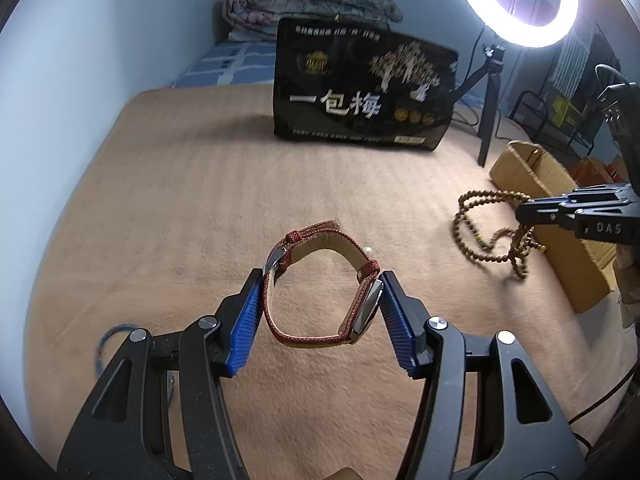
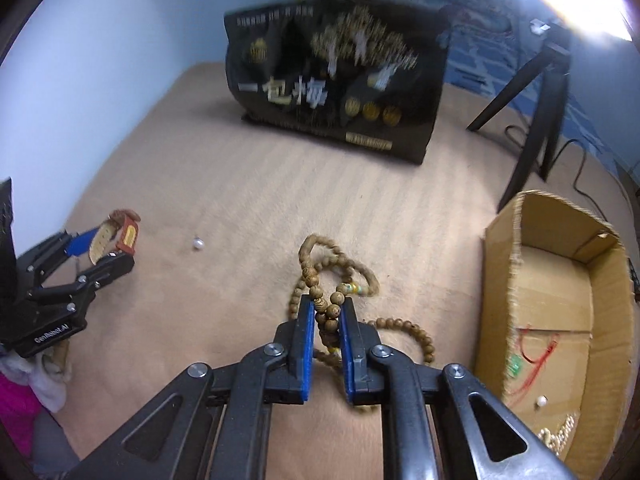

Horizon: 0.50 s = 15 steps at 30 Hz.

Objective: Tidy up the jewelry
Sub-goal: 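Close the right tool on the bead necklace while the left tool grasps the red-strap watch, then carry the bead necklace over the box while the left tool carries the watch there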

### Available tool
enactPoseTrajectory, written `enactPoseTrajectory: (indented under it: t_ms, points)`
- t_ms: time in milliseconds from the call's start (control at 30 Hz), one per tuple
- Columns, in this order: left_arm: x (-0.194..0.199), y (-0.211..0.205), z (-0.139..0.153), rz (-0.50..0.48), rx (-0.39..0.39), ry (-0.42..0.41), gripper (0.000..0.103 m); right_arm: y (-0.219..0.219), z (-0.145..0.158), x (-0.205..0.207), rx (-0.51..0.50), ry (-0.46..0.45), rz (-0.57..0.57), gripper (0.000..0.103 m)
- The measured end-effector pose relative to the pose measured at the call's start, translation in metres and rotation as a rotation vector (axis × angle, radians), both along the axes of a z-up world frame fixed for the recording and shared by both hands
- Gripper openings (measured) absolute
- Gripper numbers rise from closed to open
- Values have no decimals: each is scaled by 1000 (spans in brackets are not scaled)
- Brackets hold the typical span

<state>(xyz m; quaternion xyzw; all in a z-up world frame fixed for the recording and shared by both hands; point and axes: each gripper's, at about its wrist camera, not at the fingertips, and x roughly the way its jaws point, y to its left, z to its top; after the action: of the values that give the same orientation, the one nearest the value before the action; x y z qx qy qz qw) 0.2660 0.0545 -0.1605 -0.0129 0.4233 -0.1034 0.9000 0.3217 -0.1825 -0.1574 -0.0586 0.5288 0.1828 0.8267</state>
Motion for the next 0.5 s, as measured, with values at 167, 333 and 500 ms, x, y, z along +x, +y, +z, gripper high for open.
enactPoseTrajectory:
  t_ms: [167,333,500]
  points:
    - [-17,-10,23,-19,1,-35,58,-13,30,-22,31,-44,-17,10]
    - [-34,-23,47,-41,-7,-67,58,-23,57,-34,43,-85,-29,10]
    - [-50,-38,75,-63,-25,-102,58,-38,93,-58,56,-146,-42,10]
